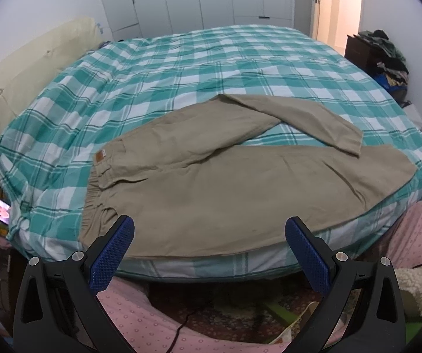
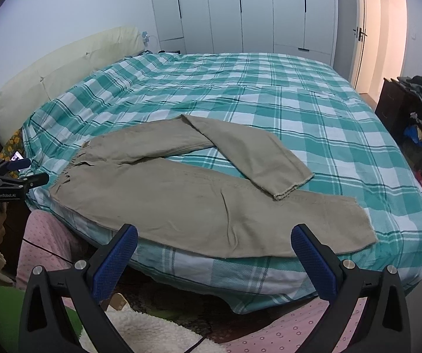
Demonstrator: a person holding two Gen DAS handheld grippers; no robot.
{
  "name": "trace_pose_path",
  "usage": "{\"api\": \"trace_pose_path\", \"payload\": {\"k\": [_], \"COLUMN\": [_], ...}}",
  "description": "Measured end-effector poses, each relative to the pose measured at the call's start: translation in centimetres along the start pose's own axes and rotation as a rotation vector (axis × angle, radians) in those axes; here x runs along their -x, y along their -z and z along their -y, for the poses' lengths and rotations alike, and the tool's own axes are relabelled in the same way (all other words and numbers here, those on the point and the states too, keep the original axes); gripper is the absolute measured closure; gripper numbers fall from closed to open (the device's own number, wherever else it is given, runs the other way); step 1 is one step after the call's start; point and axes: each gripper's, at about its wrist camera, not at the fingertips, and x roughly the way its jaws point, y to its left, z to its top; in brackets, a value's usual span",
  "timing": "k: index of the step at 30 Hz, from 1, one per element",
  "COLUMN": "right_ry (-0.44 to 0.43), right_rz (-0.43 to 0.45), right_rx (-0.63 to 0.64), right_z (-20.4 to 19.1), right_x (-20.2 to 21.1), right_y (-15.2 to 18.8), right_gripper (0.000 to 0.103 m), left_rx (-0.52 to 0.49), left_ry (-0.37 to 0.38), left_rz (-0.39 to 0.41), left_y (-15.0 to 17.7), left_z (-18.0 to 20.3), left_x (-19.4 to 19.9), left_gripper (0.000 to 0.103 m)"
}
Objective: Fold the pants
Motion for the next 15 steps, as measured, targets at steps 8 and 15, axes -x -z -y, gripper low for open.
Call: {"api": "trace_pose_path", "payload": {"k": [8,15], "right_ry": [-0.004,-0.005], "right_rz": [-0.008,-0.006], "right_rx": [0.023,0.034], "right_z": [-0.53,-0.95], "right_x": [-0.2,-0.32], "right_y": [-0.19,-0.28], "right_gripper": [0.0,0.0], "left_rx": [0.0,-0.007], "left_ry": [0.007,0.017], "left_rz": [-0.002,-0.005], "left_y": [0.01,-0.21], "left_z": [0.11,0.73], "left_x": [-0.09,0.13], "left_gripper": [0.001,0.001]}}
